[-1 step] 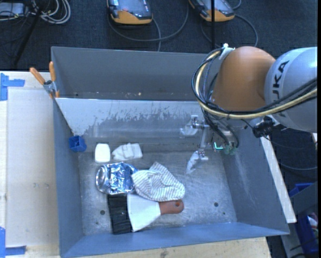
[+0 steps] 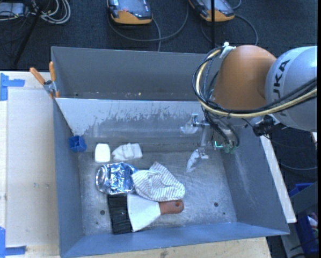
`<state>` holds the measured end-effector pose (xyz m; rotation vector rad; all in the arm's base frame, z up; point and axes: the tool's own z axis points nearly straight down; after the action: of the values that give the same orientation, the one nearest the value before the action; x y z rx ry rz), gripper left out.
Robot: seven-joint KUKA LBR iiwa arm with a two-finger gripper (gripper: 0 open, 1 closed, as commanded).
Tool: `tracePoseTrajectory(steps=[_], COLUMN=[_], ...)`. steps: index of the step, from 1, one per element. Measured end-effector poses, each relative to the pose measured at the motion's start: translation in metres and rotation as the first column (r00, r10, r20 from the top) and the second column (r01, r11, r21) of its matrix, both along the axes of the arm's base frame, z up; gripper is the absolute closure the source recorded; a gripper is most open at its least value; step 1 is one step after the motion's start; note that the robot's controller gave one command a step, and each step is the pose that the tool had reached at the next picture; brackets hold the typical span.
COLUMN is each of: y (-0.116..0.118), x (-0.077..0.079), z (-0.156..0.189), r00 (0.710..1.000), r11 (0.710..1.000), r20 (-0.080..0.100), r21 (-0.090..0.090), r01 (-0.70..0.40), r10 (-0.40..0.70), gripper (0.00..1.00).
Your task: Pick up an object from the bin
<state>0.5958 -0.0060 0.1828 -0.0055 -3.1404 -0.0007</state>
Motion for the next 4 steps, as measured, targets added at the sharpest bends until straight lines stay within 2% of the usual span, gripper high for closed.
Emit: tracePoseTrajectory(steps=[1,2,3,4], y=[0.050,0.050,0.049,0.048], x=[0.009,0.009,0.003,0.002], z=[-0.101,-0.101,-0.060,0.008], r00=[1.000,1.000,1.000,1.000], r11=[1.000,1.000,1.000,1.000], r20=[0.002,0.002,-0.003,-0.002], r21=[-0.002,-0.002,-0.001,-0.001], r01=[0.025,0.025,0.017,0.012], r10=[-0.025,-0.025,-0.017,-0.012], gripper=[1.00,1.00,1.00,1.00])
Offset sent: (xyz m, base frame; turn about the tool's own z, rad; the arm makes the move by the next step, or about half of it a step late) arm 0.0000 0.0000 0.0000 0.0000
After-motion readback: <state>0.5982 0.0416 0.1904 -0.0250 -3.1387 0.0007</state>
